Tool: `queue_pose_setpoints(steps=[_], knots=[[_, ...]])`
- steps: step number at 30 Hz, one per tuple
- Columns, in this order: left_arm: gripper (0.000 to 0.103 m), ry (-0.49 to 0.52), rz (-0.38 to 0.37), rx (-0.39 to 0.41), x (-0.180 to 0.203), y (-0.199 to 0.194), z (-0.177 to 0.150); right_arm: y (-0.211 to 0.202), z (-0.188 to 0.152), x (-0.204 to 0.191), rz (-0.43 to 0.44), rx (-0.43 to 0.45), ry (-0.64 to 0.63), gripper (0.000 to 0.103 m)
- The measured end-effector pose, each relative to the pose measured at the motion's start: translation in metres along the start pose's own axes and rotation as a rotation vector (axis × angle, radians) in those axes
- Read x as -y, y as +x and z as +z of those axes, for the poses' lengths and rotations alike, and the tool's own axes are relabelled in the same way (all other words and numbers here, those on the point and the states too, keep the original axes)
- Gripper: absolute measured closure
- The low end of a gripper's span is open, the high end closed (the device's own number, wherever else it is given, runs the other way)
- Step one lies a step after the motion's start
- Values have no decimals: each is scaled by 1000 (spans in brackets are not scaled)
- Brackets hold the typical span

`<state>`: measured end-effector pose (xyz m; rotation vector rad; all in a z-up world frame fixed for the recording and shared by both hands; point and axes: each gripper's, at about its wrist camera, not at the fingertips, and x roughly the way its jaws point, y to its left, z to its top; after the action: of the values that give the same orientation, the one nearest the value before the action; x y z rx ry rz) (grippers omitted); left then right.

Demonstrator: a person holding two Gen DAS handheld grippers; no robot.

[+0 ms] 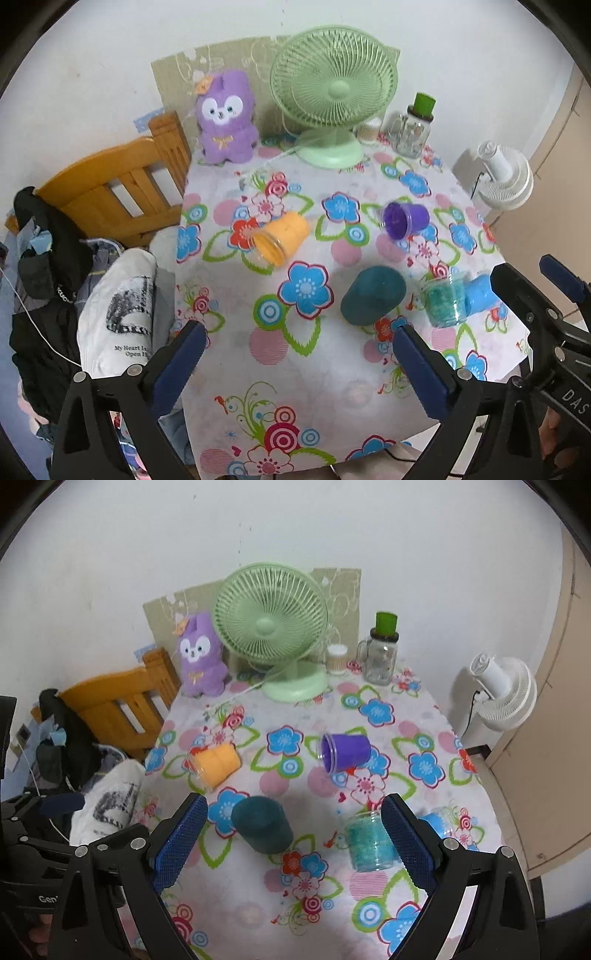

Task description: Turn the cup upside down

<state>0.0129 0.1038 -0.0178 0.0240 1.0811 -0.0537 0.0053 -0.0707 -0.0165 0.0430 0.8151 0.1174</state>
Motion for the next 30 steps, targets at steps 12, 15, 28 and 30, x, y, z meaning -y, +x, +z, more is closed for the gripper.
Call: queue_pose_setpoints(steps=[12, 15, 28, 30], knots=[[0, -30, 19, 110, 5, -31, 2, -21, 1, 7, 5, 45, -30, 6], [0, -33, 22, 114, 7, -32, 1, -24, 0, 7, 8, 50, -34, 6], [0, -29, 36, 150, 15, -41, 3, -34, 2, 10, 4, 77, -30, 6], [0, -27, 38, 149, 14, -41, 2, -35, 3, 11, 2, 78, -33, 6]])
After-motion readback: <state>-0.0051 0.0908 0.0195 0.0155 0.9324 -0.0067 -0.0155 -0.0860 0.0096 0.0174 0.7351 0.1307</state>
